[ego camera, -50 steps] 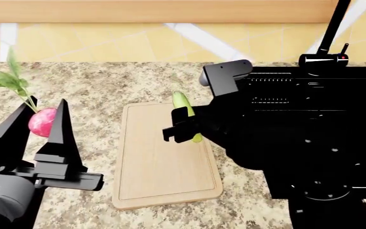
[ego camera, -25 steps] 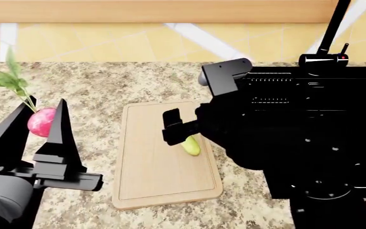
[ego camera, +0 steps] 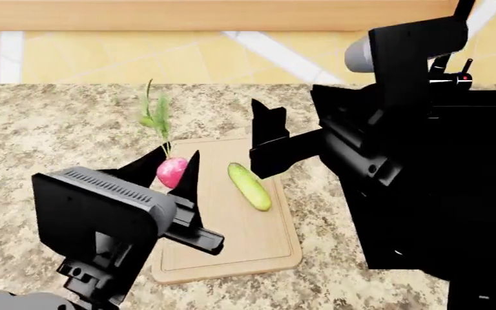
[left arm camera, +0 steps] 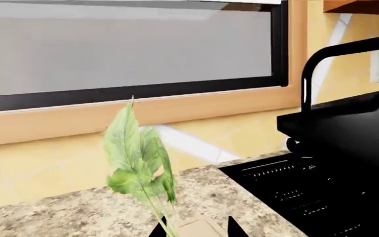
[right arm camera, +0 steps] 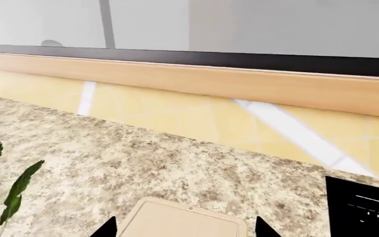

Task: Pick the vegetables from the sink and place them on the cutting board.

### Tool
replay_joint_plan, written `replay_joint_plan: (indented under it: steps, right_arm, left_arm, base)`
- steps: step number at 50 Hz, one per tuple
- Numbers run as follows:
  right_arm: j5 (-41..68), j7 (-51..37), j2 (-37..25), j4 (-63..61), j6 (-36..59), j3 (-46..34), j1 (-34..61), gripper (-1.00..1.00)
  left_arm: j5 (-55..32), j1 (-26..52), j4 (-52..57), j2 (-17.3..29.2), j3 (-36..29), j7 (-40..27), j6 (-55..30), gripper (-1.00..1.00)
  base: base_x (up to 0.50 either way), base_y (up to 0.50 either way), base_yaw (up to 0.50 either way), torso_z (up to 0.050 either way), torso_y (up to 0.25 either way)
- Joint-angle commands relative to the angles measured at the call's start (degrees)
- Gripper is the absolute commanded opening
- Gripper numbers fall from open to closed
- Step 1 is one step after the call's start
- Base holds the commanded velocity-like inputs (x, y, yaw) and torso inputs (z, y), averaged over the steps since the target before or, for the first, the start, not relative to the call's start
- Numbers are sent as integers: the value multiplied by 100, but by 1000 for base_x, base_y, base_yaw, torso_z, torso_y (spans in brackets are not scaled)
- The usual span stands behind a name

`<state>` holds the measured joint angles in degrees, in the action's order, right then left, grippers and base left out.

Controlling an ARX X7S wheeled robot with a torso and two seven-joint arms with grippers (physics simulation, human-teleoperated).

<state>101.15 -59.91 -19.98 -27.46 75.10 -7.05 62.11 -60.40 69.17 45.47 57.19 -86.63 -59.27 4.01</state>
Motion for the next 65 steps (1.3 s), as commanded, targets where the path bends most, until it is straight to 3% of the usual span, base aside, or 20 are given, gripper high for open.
replay_joint_plan:
  steps: [1,29,48,49,65]
  right_arm:
    - [1133,-847,-402,-747,-309,333,34,100]
    - [983,-765,-424,-773,-478,258,-44,100]
    - [869,-688,-394,-733,-507,77,-39,100]
    - [859,-682,-393,-728,-506,66,-39,100]
    - [785,-612,-400,-706,-550,-30,-26,100]
  left_arm:
    - [-731,150,-715,-775,-140,426,-345,-100]
    - [-1237,-381,-2204,-1022,-173,918,-84,-100]
    - [-1300,-504,-2383,-1096,-240,984,-164,-100]
    - [-1291,-505,-2374,-1090,-238,991,-159,100]
    - [-1197,-485,-2220,-1028,-209,975,-159,100]
  base:
    - [0,0,0,0,0]
    - [0,0,0,0,0]
    - [0,0,0,0,1]
    - [0,0,0,0,0]
    - [0,0,0,0,0]
